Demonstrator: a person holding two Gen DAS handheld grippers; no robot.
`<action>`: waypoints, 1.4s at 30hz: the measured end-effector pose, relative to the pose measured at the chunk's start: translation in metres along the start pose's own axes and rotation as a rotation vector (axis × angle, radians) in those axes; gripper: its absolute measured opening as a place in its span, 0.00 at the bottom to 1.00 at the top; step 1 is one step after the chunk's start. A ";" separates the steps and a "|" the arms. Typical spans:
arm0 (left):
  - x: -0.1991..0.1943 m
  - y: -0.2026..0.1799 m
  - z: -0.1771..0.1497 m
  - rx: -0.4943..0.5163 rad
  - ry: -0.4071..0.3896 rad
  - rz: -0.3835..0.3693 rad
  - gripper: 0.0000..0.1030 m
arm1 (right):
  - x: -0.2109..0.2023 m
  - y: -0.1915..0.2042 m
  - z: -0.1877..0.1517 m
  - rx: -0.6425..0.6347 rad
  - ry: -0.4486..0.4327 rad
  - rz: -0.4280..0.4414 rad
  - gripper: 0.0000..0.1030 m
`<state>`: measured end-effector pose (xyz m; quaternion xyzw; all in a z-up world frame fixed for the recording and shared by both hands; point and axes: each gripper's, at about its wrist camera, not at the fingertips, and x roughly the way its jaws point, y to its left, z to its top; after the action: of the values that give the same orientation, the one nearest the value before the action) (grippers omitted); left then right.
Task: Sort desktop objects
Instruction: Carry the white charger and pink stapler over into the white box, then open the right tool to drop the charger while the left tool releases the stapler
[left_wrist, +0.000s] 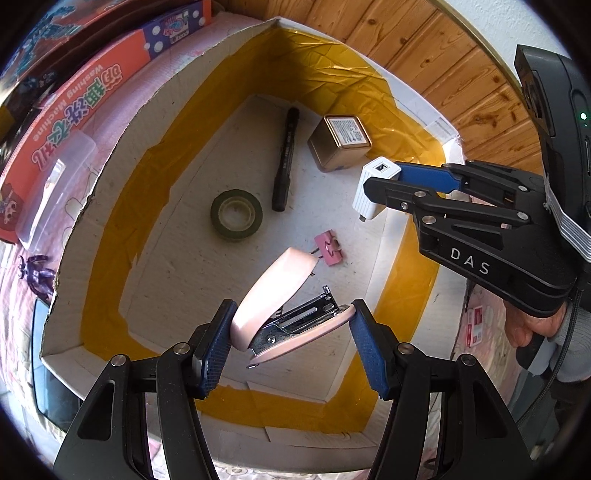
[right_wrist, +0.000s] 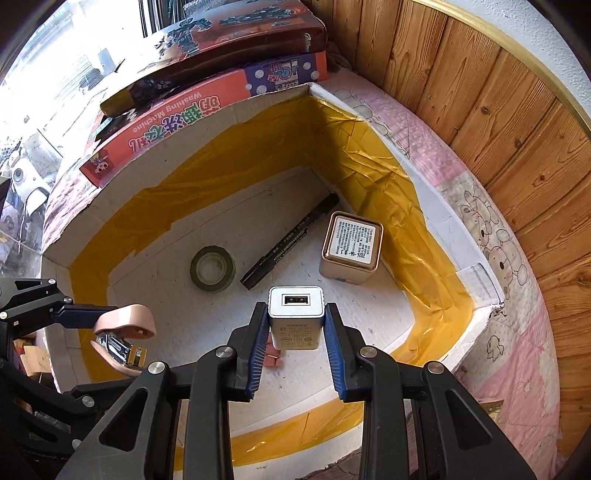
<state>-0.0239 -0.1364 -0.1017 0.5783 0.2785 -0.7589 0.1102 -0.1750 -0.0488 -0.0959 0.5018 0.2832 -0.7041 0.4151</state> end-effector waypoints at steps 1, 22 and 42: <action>0.001 0.000 0.000 -0.001 0.003 0.001 0.62 | 0.002 0.000 0.000 -0.004 0.005 -0.001 0.30; 0.018 0.003 0.000 -0.024 0.076 -0.013 0.63 | 0.030 -0.010 0.007 -0.020 0.091 -0.003 0.31; -0.001 0.009 -0.010 -0.039 0.060 -0.014 0.64 | 0.007 -0.004 -0.003 0.022 0.059 0.032 0.40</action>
<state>-0.0115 -0.1384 -0.1055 0.5967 0.3003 -0.7363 0.1078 -0.1780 -0.0467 -0.1030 0.5312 0.2794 -0.6855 0.4121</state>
